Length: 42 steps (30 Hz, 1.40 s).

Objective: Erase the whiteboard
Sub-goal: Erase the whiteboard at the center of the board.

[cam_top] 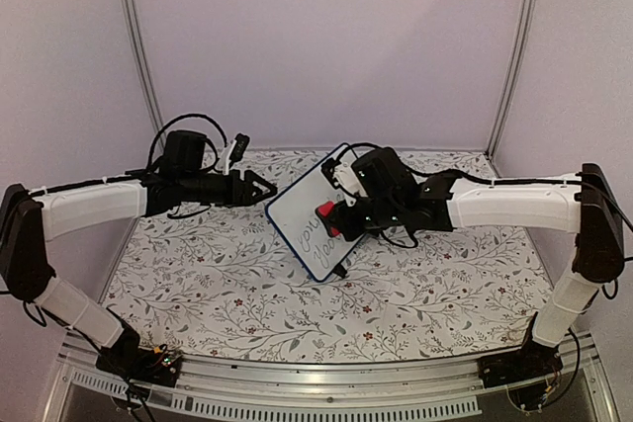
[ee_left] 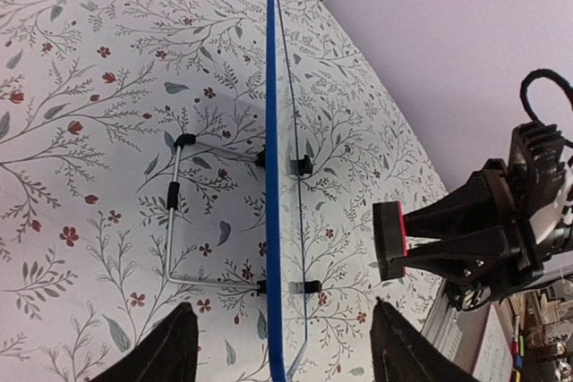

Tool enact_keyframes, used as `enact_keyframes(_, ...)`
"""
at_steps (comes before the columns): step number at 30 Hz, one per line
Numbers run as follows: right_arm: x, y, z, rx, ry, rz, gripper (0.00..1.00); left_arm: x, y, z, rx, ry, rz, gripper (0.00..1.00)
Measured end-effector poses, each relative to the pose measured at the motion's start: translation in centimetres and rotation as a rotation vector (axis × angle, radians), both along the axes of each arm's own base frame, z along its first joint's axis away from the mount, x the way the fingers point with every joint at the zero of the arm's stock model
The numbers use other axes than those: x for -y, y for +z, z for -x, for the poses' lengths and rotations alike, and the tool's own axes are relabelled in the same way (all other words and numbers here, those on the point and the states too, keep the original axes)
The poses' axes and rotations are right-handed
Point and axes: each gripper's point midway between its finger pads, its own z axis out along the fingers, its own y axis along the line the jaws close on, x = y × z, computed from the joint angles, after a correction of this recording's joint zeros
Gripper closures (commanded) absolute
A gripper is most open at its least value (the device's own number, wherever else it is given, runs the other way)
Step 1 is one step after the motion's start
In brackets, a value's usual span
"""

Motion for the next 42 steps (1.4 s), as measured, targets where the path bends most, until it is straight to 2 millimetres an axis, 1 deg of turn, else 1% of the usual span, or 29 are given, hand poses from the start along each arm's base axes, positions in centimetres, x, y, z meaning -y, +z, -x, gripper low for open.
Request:
enact_keyframes(3, -0.1, -0.2, 0.1, -0.001, 0.002, -0.002, 0.94, 0.3, -0.2, -0.1, -0.003, -0.012, 0.011, 0.39)
enact_keyframes(4, -0.2, -0.2, 0.1, -0.001, 0.002, -0.005, 0.94, 0.4, -0.4, -0.1, -0.008, -0.016, 0.013, 0.41)
enact_keyframes(9, -0.7, 0.0, 0.2, 0.006, 0.007, -0.020, 0.94, 0.7, -1.0, -0.2, -0.031, -0.026, 0.020, 0.46)
enact_keyframes(12, -0.9, -0.1, 0.3, 0.006, 0.011, -0.022, 0.94, 0.8, -0.9, -0.1, -0.032, -0.034, 0.029, 0.53)
enact_keyframes(17, -1.1, -0.6, 0.3, 0.000, 0.014, -0.017, 0.94, 1.0, -0.7, 0.0, -0.033, -0.043, 0.042, 0.54)
enact_keyframes(20, -1.1, -0.9, 0.3, -0.004, 0.015, -0.010, 0.94, 1.1, -1.0, 0.0, -0.043, -0.047, 0.041, 0.55)
enact_keyframes(28, -1.4, -1.4, 0.6, -0.010, 0.023, -0.004, 0.94, 1.1, -2.6, -0.1, -0.084, -0.044, 0.021, 0.67)
enact_keyframes(30, -1.4, -1.6, 0.6, -0.013, 0.025, -0.001, 0.94, 1.1, -2.7, -0.1, -0.086, -0.043, 0.020, 0.69)
enact_keyframes(35, -1.5, -2.1, 0.7, -0.021, 0.029, 0.005, 0.94, 1.1, -2.7, -0.1, -0.086, -0.045, 0.019, 0.81)
enact_keyframes(40, -1.8, -2.5, 1.0, -0.028, 0.040, 0.010, 0.94, 1.2, -2.7, 0.0, -0.089, -0.046, 0.022, 0.88)
enact_keyframes(42, -2.1, -2.5, 1.2, -0.029, 0.046, 0.009, 0.94, 1.2, -2.6, 0.0, -0.090, -0.047, 0.024, 0.90)
